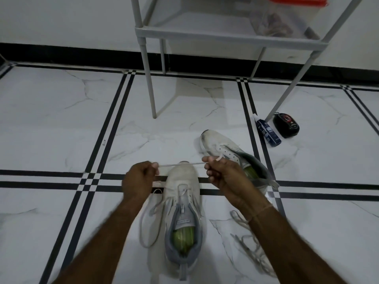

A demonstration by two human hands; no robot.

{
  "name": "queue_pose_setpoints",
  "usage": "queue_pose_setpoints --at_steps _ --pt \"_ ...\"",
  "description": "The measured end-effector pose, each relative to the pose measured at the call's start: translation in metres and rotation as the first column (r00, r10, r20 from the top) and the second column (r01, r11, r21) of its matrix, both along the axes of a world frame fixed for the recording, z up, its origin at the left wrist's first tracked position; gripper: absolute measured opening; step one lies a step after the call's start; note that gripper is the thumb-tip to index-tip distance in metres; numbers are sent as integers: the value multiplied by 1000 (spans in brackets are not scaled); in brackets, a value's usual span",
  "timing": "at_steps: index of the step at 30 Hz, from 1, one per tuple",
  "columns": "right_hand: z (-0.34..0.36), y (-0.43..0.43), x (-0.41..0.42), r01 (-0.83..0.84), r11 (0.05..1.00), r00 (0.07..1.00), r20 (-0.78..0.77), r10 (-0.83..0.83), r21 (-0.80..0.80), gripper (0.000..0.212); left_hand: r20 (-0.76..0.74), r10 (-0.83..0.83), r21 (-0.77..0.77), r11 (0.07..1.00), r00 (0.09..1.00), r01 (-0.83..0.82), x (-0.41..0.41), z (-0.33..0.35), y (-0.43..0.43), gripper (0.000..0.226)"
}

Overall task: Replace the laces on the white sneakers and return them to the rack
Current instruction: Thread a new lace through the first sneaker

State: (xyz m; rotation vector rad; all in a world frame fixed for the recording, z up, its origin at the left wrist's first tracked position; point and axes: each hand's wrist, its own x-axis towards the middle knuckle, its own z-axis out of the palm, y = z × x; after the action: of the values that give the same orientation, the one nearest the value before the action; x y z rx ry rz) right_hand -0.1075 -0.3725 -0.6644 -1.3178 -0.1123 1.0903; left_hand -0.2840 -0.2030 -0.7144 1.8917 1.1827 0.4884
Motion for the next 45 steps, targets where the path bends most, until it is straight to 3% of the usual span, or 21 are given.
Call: queue_pose_setpoints --at_steps 1,2,5,7,12,15,18,21,24,26,29,33,36,38,40,42,45 --pt "-2 -1 -3 -34 999 999 24 35 -17 14 -96 36 151 988 995 -21 -8 -4 1 44" --pt "-5 0 -9 -80 996 996 45 81 -32 14 -94 21 232 973 995 1 -8 -4 -4 44" --pt "-6 10 -26 -164 986 981 96 167 -35 15 133 -300 114 951 945 286 17 11 -30 33" --pt "-5 14 -29 -111 993 988 106 115 -45 11 174 -389 74 921 905 382 25 16 -35 20" --pt "-16 3 -17 44 999 999 -25 -45 -31 10 79 -249 85 966 965 243 -10 -3 0 47" --pt "-21 -4 -19 50 999 998 -45 -51 -4 8 -82 -180 142 971 980 190 -22 -13 6 49" --pt "-25 -4 -25 30 999 999 28 -29 -34 4 -282 -67 315 936 957 158 -34 -13 5 47" --pt "-30 -6 -29 -70 996 981 178 79 -57 12 -235 -35 451 881 971 141 -28 -8 -8 30" --pt "-27 1 -35 -144 988 967 207 151 -46 18 25 -336 179 928 942 326 -1 7 -32 40" --pt "-25 6 -39 -98 993 964 241 110 -61 16 121 -376 16 926 919 377 9 16 -38 21" --pt "-27 3 -39 -72 993 953 287 95 -89 13 87 -335 52 942 938 332 6 18 -30 18" --pt "-32 -2 -42 -91 991 967 230 110 -94 12 -42 -322 136 936 946 325 -6 8 -21 21" --pt "-36 -1 -45 -59 987 927 359 110 -149 8 -82 -331 235 910 940 341 -7 6 -23 25" --pt "-36 0 -45 -117 981 891 420 174 -157 11 -3 -396 120 911 918 394 -1 10 -32 26" --pt "-36 0 -45 -116 985 922 354 154 -127 12 102 -408 -1 912 907 411 6 12 -41 19" --pt "-36 0 -44 -59 991 944 315 95 -123 10 139 -381 -13 922 914 387 10 11 -45 1" --pt "-39 -2 -43 -50 988 929 357 100 -147 8 163 -361 -50 926 918 373 12 10 -45 10"
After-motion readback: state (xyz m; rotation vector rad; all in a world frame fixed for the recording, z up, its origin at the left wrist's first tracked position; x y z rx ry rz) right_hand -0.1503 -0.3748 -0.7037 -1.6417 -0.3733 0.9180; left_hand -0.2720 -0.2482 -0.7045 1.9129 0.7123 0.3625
